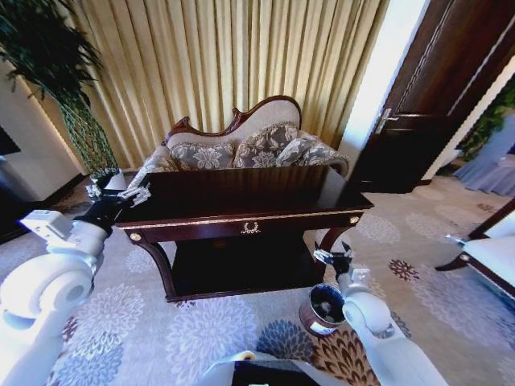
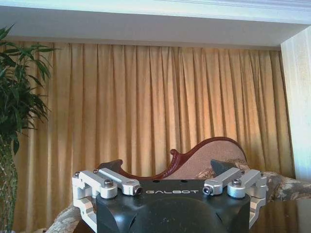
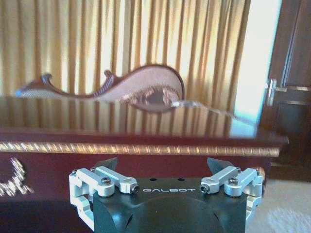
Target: Move to the front of the table and place the trash on the table into the trash bin.
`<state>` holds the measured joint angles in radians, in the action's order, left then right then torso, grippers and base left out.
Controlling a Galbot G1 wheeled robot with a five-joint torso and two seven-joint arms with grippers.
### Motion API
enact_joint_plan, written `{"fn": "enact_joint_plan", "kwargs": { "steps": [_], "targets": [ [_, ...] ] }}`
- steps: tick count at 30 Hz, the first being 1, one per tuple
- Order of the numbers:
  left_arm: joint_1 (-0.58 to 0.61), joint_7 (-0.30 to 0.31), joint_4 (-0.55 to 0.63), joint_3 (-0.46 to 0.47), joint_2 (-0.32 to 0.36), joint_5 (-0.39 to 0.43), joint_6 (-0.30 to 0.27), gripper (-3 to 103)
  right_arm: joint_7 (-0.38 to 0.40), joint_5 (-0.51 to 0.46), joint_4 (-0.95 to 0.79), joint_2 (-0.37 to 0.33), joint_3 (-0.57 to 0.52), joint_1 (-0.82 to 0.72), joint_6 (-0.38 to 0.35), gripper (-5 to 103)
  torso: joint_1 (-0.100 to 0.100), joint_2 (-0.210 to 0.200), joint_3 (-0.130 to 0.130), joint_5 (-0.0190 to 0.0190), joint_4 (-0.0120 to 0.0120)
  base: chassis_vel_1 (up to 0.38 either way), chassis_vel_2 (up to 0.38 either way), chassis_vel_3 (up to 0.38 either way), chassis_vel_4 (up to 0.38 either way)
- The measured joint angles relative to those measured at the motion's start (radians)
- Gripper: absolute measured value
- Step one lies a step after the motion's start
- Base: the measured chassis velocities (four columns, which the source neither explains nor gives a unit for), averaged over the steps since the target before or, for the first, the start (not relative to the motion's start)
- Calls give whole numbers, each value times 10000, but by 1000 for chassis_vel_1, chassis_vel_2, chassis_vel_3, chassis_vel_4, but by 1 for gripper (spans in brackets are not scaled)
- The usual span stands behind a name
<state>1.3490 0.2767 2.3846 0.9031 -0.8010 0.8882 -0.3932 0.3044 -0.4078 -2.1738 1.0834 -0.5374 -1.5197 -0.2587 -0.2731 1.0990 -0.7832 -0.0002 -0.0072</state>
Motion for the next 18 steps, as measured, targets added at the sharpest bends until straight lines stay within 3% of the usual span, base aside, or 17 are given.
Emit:
{"fn": "enact_joint_plan", "kwargs": {
  "steps": [5,8,18],
  "targets": [
    [104,35,138,-77,-149,-134,-14,100,73,-522,-1499,-417,-336,-458,-292,100,1,0,0,0,1,0,0,0,0],
    [161,39,188,-139,-216,-245,-15,100,146,-1186,-2456,-724,-634,-617,-850,100,1,0,0,0,2,0,0,0,0],
    [302,39,275,-20,-265,-281,-17,100,144,-1894,-3376,-933,-1009,-828,-1401,100,1,-2,0,1,2,0,0,0,0]
  ]
}}
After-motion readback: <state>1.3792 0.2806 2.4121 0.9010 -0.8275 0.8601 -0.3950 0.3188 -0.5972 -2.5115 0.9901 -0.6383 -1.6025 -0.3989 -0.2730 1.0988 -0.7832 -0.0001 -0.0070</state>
